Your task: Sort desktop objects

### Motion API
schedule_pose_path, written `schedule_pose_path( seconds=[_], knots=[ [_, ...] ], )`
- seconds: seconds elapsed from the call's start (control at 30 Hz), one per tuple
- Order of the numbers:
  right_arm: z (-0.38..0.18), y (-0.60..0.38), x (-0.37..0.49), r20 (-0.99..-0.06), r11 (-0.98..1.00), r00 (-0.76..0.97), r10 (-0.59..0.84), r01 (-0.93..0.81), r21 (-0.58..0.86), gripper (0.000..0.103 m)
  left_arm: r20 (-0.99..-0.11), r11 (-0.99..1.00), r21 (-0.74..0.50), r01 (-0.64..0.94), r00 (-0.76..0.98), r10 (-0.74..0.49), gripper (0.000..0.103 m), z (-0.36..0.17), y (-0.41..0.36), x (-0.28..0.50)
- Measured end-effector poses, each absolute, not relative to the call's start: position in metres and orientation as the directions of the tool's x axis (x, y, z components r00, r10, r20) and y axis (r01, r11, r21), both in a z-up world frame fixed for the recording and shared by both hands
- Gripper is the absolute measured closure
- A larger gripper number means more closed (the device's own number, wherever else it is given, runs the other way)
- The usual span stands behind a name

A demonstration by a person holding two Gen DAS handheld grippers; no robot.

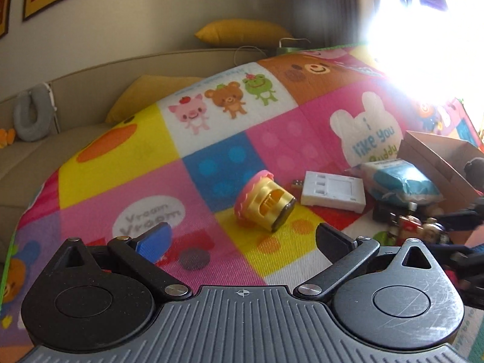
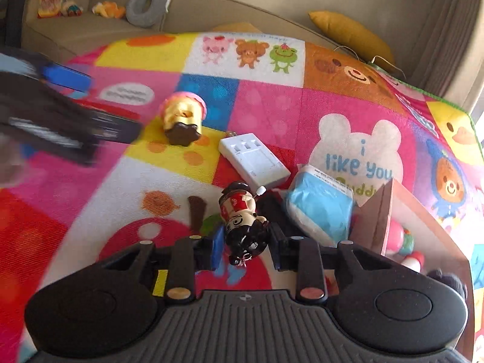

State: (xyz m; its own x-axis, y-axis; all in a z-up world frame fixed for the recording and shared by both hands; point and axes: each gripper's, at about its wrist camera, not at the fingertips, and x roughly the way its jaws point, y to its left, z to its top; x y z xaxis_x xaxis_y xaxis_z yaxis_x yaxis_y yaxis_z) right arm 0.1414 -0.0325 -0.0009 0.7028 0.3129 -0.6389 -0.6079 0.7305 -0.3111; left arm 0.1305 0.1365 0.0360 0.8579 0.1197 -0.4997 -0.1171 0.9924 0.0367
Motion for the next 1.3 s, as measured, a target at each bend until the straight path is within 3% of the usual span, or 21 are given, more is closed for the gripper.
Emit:
schedule_pose_path(
  seconds=[0.2,0.23,0.3,0.33,0.4,0.47,0.63,0.67,0.7,0.77,0.93,1.0,1.03,1.07,1.13,1.3],
  knots=[
    [0.018,-0.102,0.085,-0.679,0.762,0.644,0.352,-0.618,-0.192,0.073,-0.51,0.988,0.125,-0.085,0.849,0.138,0.0,0.028,0.117,0.178],
    [0.019,-0.113,0.076,-0.683,0.771,0.643,0.345,-0.609,-0.184,0.073,-0.513,0.987,0.135,-0.087,0.846,0.144,0.004,0.026,0.115,0.182],
    [0.019,-0.135,0.063,-0.693,0.795,0.639,0.334,-0.585,-0.157,0.073,-0.529,0.984,0.157,-0.085,0.834,0.157,0.034,0.022,0.112,0.188],
    [0.017,-0.145,0.056,-0.696,0.81,0.643,0.32,-0.566,-0.15,0.073,-0.541,0.984,0.158,-0.086,0.826,0.159,0.041,0.02,0.111,0.19],
    [0.01,-0.163,0.047,-0.701,0.84,0.65,0.293,-0.525,-0.135,0.073,-0.545,0.983,0.16,-0.092,0.822,0.166,0.041,0.017,0.11,0.191],
    [0.003,-0.178,0.042,-0.708,0.869,0.647,0.281,-0.484,-0.097,0.073,-0.544,0.98,0.18,-0.084,0.821,0.171,0.053,0.017,0.106,0.189],
    [-0.002,-0.203,0.038,-0.676,0.912,0.685,0.271,-0.407,-0.047,0.069,-0.528,0.973,0.227,-0.046,0.834,0.162,0.057,0.029,0.088,0.173],
    [-0.001,-0.207,0.036,-0.667,0.916,0.694,0.272,-0.399,-0.041,0.068,-0.52,0.97,0.242,-0.035,0.839,0.16,0.076,0.032,0.082,0.167],
    [0.0,-0.209,0.035,-0.659,0.919,0.7,0.274,-0.393,-0.036,0.067,-0.504,0.962,0.272,-0.026,0.848,0.165,0.085,0.035,0.074,0.159],
    [0.001,-0.214,0.033,-0.647,0.924,0.713,0.271,-0.381,-0.032,0.066,-0.504,0.962,0.272,0.021,0.855,0.124,0.086,0.042,0.061,0.143],
    [0.003,-0.222,0.022,-0.614,0.932,0.74,0.273,-0.362,-0.021,0.059,-0.535,0.96,0.214,0.18,0.844,-0.039,0.078,0.046,0.024,0.091],
    [0.005,-0.221,0.017,-0.599,0.934,0.755,0.266,-0.356,-0.034,0.059,-0.557,0.967,0.162,0.195,0.828,-0.074,0.053,0.041,0.019,0.076],
    [0.007,-0.218,0.016,-0.589,0.932,0.764,0.263,-0.358,-0.048,0.059,-0.564,0.973,0.142,0.181,0.823,-0.071,0.033,0.039,0.019,0.071],
    [0.01,-0.213,0.016,-0.578,0.927,0.771,0.269,-0.37,-0.062,0.059,-0.57,0.979,0.126,0.16,0.82,-0.061,0.019,0.036,0.02,0.066],
    [0.019,-0.2,0.021,-0.559,0.908,0.77,0.307,-0.413,-0.072,0.056,-0.582,0.987,0.11,0.113,0.813,-0.028,0.006,0.034,0.028,0.06],
    [0.038,-0.142,0.063,-0.544,0.836,0.711,0.446,-0.548,-0.031,0.041,-0.64,0.999,0.039,0.012,0.768,0.015,0.0,0.033,0.06,0.047]
  ],
)
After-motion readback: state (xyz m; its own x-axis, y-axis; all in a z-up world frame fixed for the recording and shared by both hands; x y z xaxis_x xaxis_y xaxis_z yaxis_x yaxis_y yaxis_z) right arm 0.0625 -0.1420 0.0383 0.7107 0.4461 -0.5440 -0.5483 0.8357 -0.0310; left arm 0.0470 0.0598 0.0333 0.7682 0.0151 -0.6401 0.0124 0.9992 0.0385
